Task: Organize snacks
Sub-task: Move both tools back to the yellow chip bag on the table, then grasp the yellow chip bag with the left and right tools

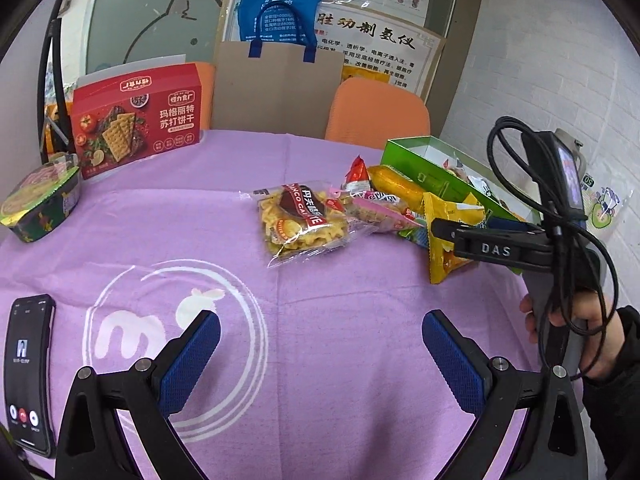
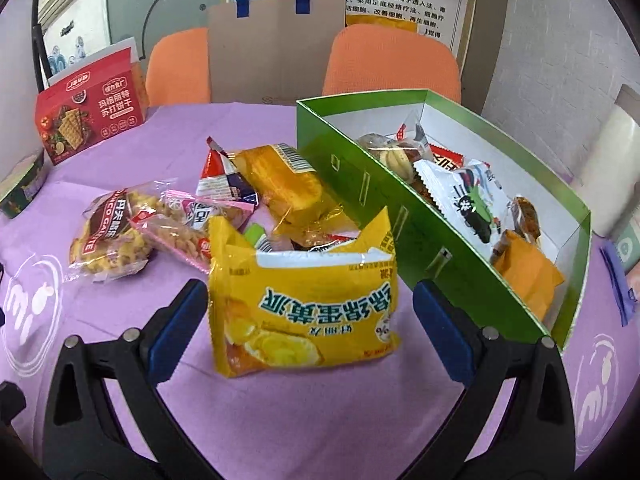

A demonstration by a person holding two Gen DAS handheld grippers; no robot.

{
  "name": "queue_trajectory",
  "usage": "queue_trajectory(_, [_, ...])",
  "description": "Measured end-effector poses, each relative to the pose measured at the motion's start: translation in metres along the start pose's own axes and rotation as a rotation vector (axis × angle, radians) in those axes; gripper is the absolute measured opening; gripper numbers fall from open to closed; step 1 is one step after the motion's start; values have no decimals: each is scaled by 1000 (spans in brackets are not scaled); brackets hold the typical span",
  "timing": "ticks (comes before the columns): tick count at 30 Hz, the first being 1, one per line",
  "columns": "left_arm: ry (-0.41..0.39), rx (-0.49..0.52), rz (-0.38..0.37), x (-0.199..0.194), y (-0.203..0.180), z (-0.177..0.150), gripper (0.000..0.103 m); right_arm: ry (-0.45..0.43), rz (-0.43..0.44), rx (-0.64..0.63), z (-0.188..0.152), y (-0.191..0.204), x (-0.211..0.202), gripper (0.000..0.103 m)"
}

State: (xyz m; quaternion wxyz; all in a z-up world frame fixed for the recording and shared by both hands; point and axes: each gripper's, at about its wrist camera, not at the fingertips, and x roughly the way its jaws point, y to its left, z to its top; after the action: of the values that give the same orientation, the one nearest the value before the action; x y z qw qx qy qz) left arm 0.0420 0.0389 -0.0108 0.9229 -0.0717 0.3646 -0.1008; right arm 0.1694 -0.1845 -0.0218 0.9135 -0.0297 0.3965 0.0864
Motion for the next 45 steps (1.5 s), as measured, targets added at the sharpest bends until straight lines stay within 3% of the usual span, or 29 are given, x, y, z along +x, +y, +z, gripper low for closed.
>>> queue_trajectory(4, [11,-14,-16,4,4,-2,103,51,69,45,-2,-6,15,102])
queue_trajectory(7, [20,-21,-31,8,6,-2,103,100,135,16,-13,0,10,90])
queue_trajectory(12, [25,-29,-66,8,6,-3,103,126,272,-59,-41,13,-24,91])
queue_trajectory(14, [32,-27,-88,9,4,-2,102,116,309,-88,-57,14,-40,96])
queue_trajectory(17, [43,-24,-135,8,-3,-1,102,69,285,-92,-80,5,-61,101])
queue_trajectory(22, [47,5,-220,-1,-23,4,102,92,269,-14,-104,-16,-78,101])
queue_trajectory(27, [41,74,-303,-8,-50,12,102,59,247,-5,-108,-19,-96,101])
queue_trajectory(32, [138,120,-383,21,-79,16,101,30,262,69,-121,-28,-108,101])
queue_trajectory(36, [199,133,-450,40,-99,18,88,25,250,91,-127,-29,-103,101])
queue_trajectory(39, [255,119,-482,53,-106,20,73,16,272,124,-126,-32,-97,91])
queue_trajectory(43, [292,124,-459,66,-111,24,55,4,287,152,-122,-31,-88,82])
queue_trajectory(45, [312,122,-456,72,-110,22,40,-1,294,160,-121,-31,-88,77])
